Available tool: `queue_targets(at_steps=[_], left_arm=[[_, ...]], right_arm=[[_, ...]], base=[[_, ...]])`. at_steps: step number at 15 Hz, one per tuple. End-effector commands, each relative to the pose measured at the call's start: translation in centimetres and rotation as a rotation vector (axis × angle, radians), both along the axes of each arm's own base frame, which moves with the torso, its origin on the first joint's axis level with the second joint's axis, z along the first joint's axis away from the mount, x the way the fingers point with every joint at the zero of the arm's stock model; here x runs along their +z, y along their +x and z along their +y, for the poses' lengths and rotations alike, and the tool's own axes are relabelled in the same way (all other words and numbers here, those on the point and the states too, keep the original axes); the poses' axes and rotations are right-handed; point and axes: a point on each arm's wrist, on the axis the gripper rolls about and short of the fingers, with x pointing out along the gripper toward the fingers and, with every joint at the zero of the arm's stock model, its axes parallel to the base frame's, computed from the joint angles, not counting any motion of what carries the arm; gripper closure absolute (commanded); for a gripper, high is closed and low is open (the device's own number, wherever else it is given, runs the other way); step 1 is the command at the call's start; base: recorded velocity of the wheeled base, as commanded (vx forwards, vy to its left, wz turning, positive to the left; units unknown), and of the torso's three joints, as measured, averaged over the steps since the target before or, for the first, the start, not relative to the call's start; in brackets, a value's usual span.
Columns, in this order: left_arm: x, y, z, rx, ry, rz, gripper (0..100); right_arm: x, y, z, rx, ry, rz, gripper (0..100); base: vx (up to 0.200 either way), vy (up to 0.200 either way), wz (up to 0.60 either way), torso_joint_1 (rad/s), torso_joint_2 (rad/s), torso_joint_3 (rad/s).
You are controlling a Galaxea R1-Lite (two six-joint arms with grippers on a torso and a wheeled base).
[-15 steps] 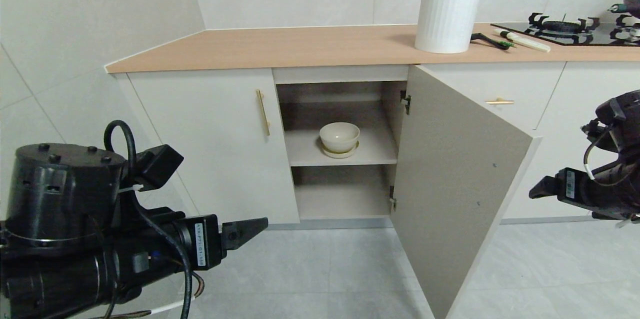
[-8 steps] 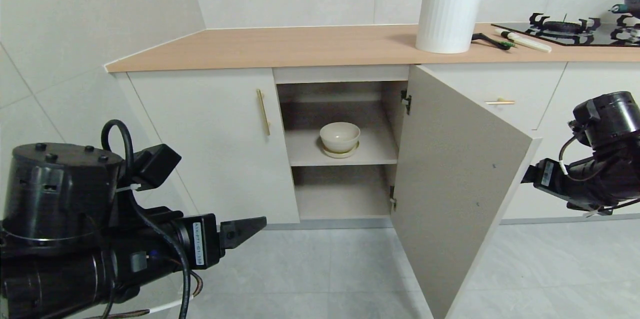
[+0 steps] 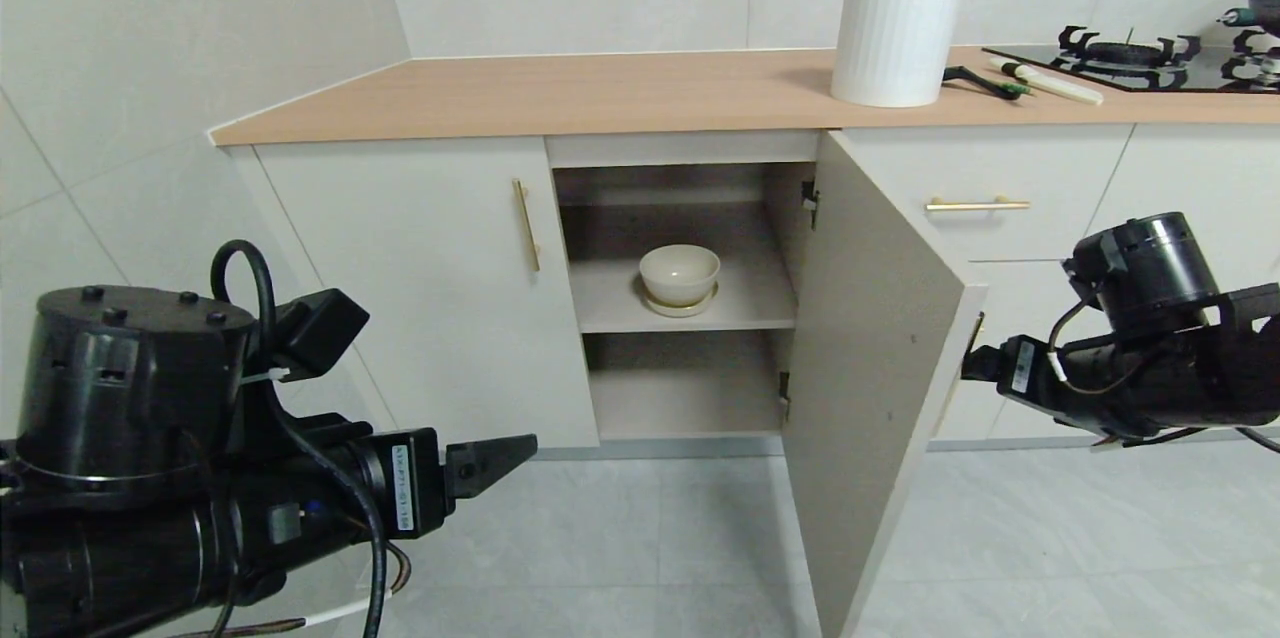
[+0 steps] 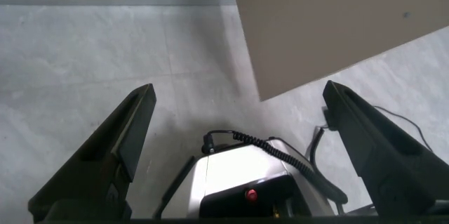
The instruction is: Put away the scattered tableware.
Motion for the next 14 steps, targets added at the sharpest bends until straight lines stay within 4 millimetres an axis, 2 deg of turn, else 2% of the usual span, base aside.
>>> queue_targets(at_steps=[1,5,6,8,10,12,14], left_arm=[[0.0,0.0,0.0,0.001,0.0,0.001,0],[0.4,0.0,0.0,0.004,-0.01,-0.015,0],[0.2,0.2,-0.1,0.003,-0.005,-0.005,0],[-0.1,0.5,-0.2,0.007,0.003,0.008,0],[-0.2,0.5,-0.2,0.007,0.005,0.008,0],[-0.1,0.6,-0.2,0.008,0.006,0.008,0],[-0.1,0.6,-0.2,0.009,0.006,0.004,0]], right_arm=[[-0.9,-0.2,1.4,0.046,-0.004,0.009,0],[-0.1,0.7,4.8,0.181,0.033,-0.046,0],[0.8,2.2,6.9,0.232,0.048,-0.083,0],[1.2,4.3,9.4,0.292,0.036,-0.117,0],[0.5,6.4,11.2,0.341,-0.001,-0.12,0],[-0.2,7.4,12.7,0.36,0.0,-0.124,0],[-1.4,7.6,13.5,0.381,0.003,-0.099,0]], base=[[0.0,0.0,0.0,0.0,0.0,0.0],[0.0,0.0,0.0,0.0,0.0,0.0],[0.0,0.0,0.0,0.0,0.0,0.0],[0.0,0.0,0.0,0.0,0.0,0.0],[0.0,0.0,0.0,0.0,0.0,0.0],[0.0,0.0,0.0,0.0,0.0,0.0],[0.0,0.0,0.0,0.0,0.0,0.0]])
